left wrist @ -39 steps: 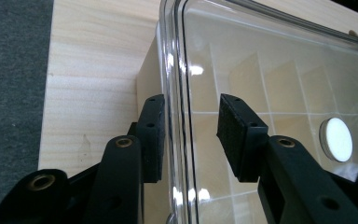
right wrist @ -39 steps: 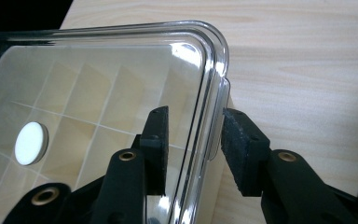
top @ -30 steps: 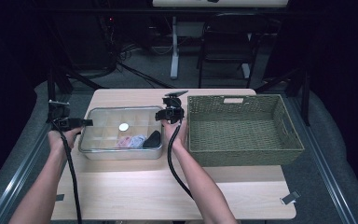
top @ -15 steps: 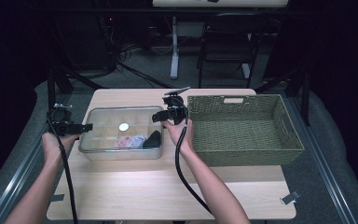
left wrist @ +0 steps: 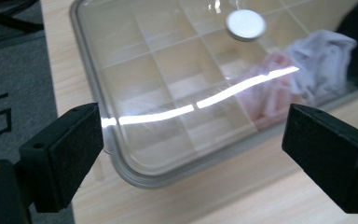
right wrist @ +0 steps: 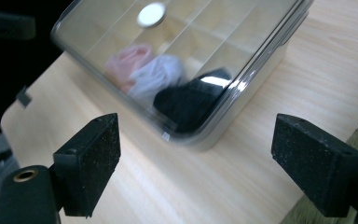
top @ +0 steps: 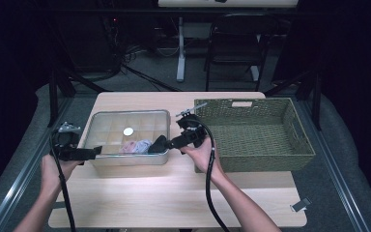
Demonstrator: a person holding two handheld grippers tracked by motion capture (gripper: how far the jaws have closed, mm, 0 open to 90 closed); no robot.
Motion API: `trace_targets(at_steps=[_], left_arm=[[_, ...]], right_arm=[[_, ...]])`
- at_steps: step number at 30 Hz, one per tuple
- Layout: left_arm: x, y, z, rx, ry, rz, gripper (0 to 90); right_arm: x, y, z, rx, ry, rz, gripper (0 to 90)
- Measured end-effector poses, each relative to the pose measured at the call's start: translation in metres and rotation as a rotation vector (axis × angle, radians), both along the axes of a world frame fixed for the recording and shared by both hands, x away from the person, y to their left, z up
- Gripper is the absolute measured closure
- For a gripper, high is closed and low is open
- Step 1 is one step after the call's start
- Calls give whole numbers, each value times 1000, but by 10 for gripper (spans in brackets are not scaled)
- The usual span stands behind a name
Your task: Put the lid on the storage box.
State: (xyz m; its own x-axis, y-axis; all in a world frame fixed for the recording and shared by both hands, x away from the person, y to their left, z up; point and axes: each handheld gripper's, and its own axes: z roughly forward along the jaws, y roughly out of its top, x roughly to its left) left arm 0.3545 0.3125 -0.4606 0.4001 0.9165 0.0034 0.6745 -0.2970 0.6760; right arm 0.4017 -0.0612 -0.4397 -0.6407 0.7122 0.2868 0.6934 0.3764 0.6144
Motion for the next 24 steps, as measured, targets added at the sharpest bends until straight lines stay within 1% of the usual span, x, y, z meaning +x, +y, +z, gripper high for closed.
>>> trace_targets(at_steps=[1, 2, 4, 7, 8, 9, 10, 11, 13, 14, 15, 16, 17, 19, 20, 21, 22, 23, 24], left_arm=[[-4, -2, 0, 1, -1, -6, 45], [-8, -4, 0, 0, -1, -17, 43], [-18, -10, -3, -5, -2, -34, 28], [-31, -17, -8, -1, 0, -62, 13], [-34, -20, -11, -1, -8, -59, 7], [-40, -22, -13, -2, -1, -75, 3], [-43, -24, -15, -5, 3, -77, 2], [-47, -26, -17, -3, 3, -83, 1], [-54, -31, -21, 4, 7, -97, 0], [-58, -34, -24, 8, 1, -101, 0], [-60, -35, -24, 8, 9, -107, 0], [-63, -37, -26, 7, 6, -107, 0], [-66, -40, -29, 16, 12, -117, 0], [-71, -43, -32, 27, 29, -134, 0], [-73, -45, -34, 28, 26, -132, 0], [-74, -46, -35, 26, 34, -139, 0], [-76, -48, -37, 30, 32, -140, 0], [-77, -48, -37, 29, 41, -146, 0], [-79, -50, -40, 29, 37, -145, 0]], right_arm=[[-9, -2, 0, -8, -12, 19, 143], [-14, -4, -1, -3, -19, 31, 140], [-28, -8, -2, -5, -20, 67, 134], [-48, -15, -6, -1, -43, 101, 119], [-54, -18, -8, -5, -46, 112, 116], [-58, -20, -10, -7, -46, 117, 112], [-68, -24, -14, -7, -53, 122, 110], [-72, -27, -15, -17, -57, 132, 105], [-82, -33, -19, -21, -65, 142, 102], [-89, -37, -22, -24, -70, 147, 93], [-95, -42, -25, -29, -71, 148, 91], [-98, -45, -27, -33, -75, 147, 87], [-102, -49, -29, -34, -76, 147, 81], [-111, -60, -35, -48, -89, 139, 72], [-115, -65, -38, -48, -89, 136, 65], [-119, -70, -41, -44, -87, 132, 64], [-123, -76, -44, -46, -85, 130, 60], [-127, -81, -48, -55, -83, 126, 55], [-129, -85, -51, -55, -81, 116, 55]])
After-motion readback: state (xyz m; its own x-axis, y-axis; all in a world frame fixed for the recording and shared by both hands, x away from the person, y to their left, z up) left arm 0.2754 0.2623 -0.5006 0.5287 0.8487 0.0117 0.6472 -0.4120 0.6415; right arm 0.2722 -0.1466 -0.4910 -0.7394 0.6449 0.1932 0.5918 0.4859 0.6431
